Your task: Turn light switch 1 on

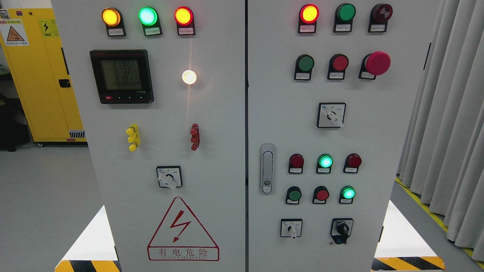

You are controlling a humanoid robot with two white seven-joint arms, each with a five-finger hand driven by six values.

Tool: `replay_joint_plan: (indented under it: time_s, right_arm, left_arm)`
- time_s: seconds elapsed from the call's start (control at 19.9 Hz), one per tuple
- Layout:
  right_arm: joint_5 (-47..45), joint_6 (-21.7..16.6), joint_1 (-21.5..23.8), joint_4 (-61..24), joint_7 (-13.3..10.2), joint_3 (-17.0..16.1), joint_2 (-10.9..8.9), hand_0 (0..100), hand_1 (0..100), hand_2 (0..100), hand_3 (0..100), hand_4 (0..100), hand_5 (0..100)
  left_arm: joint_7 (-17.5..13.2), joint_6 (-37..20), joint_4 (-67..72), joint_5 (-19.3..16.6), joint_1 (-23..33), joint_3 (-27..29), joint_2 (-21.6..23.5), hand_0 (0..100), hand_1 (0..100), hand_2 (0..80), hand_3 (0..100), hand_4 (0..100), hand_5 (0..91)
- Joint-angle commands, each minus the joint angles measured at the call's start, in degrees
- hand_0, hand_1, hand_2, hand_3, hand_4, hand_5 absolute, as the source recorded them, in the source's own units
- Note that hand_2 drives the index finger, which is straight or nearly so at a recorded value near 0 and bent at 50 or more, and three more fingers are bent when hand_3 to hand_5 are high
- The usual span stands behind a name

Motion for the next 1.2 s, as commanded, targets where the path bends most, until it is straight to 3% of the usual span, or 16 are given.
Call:
replay_joint_plan:
  time_s: [0.0,0.05,0.15,0.25,0.3,0.4,0.45,0.55,0.65,0.7,0.85,0.95,1.05,1.15]
  right_arm:
    - [-1.7,0.0,0.0,0.0,0.0,0.0,0.0,0,50,4,0,0,0]
    - [-1.7,0.0,0.0,0.0,0.0,0.0,0.0,0,50,4,0,0,0]
    - [-1.7,0.0,0.0,0.0,0.0,0.0,0.0,0,50,4,0,0,0]
    - [-1.7,0.0,0.0,0.0,0.0,0.0,0.0,0,50,4,0,0,0]
    - [-1.7,0.0,0.0,0.0,0.0,0.0,0.0,0,50,4,0,0,0]
    - [-1.7,0.0,0.0,0.0,0.0,0.0,0.0,0,50,4,0,0,0]
    - [-1.7,0.0,0.0,0.0,0.0,0.0,0.0,0,50,4,0,0,0]
    - [-1.7,0.0,0.0,0.0,0.0,0.0,0.0,0,50,4,0,0,0]
    - [-1.7,0.0,0.0,0.0,0.0,0.0,0.0,0,50,4,0,0,0]
    - [-1.7,0.0,0.0,0.0,0.0,0.0,0.0,0,50,4,0,0,0]
    - [-1.7,0.0,0.0,0.0,0.0,0.0,0.0,0,50,4,0,0,0]
    - [-1.7,0.0,0.0,0.0,0.0,0.0,0.0,0,50,4,0,0,0]
    - [-1.7,0.0,0.0,0.0,0.0,0.0,0.0,0,50,4,0,0,0]
    - [-1.7,0.0,0.0,0.0,0.0,0.0,0.0,0,50,4,0,0,0]
  left_arm:
    - [-2.6,-7.4,27.0,2.0,5.4,6.0,3.0,0,41,45.2,65,72,45.9]
    - [-3.0,-9.0,31.3,2.1,6.1,5.8,3.1,0,41,43.0,59,66,37.7]
    - [-3.7,-11.8,41.3,2.2,6.2,5.7,3.1,0,40,39.3,56,61,33.0]
    - [-4.8,-14.3,51.0,2.2,6.2,5.6,3.1,0,40,31.0,45,52,22.5]
    - [-5.5,-14.8,55.7,2.3,6.2,5.6,3.1,0,40,30.8,45,52,22.3]
    - [-9.2,-14.9,63.4,2.3,6.2,5.6,3.1,0,39,23.0,35,43,11.1]
    - [-10.8,-14.8,66.1,2.2,6.2,5.6,3.1,0,39,21.3,33,41,9.8]
    - [-12.6,-14.4,70.6,2.1,6.1,5.4,3.0,0,38,9.8,21,34,0.9]
    - [-14.4,-14.2,76.0,1.8,5.5,5.2,2.7,0,38,6.6,18,32,0.0]
    - [-15.2,-13.6,77.8,1.7,4.9,5.3,2.5,0,38,2.3,12,29,0.0]
    - [-19.4,-5.5,81.5,1.4,2.6,5.3,3.0,0,38,0.0,0,19,0.0]
    - [-22.4,0.2,83.7,1.4,1.0,5.3,3.0,9,38,0.0,0,6,0.0]
    - [-24.5,1.9,85.8,1.4,-0.4,5.3,3.0,11,36,0.0,0,0,0.0]
    - [-24.5,2.1,87.0,1.3,-1.4,5.2,2.8,14,34,0.0,0,0,0.0]
